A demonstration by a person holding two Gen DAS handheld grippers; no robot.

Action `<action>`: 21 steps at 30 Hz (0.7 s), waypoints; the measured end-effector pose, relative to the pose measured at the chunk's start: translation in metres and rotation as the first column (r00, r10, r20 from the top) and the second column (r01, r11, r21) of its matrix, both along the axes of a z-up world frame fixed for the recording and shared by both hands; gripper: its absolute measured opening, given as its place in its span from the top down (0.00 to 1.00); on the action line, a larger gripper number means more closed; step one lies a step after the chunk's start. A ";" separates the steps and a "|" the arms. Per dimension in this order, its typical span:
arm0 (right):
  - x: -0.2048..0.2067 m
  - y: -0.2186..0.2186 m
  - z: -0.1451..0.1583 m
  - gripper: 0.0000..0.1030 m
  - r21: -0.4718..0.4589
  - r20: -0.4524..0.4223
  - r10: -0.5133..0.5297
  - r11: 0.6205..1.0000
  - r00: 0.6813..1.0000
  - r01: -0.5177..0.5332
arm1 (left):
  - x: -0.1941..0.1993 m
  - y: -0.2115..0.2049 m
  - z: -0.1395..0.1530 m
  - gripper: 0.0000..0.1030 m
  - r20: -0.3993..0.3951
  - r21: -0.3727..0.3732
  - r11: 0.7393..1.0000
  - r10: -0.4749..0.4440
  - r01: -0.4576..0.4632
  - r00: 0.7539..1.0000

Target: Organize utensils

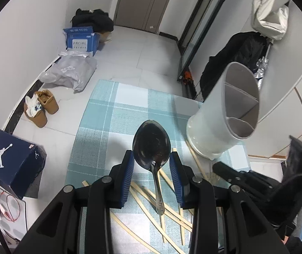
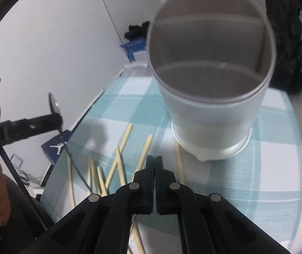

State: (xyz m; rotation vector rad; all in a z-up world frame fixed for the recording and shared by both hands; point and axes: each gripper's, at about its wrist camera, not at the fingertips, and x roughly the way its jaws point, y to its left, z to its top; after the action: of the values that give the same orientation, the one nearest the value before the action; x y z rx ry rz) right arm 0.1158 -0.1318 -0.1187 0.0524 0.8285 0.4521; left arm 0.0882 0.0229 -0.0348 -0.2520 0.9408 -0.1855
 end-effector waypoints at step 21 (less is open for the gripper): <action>-0.033 -0.024 0.030 0.99 0.060 0.155 -0.049 0.997 0.987 0.040 | 0.011 0.001 -0.018 0.67 -0.107 0.055 0.998 0.022 -0.016 0.994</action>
State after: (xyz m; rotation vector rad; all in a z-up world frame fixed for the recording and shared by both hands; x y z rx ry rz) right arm 0.0829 -0.1556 -0.0889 0.0869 0.6585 0.4319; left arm 0.0994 0.0241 -0.0531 -0.2224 1.0483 -0.1294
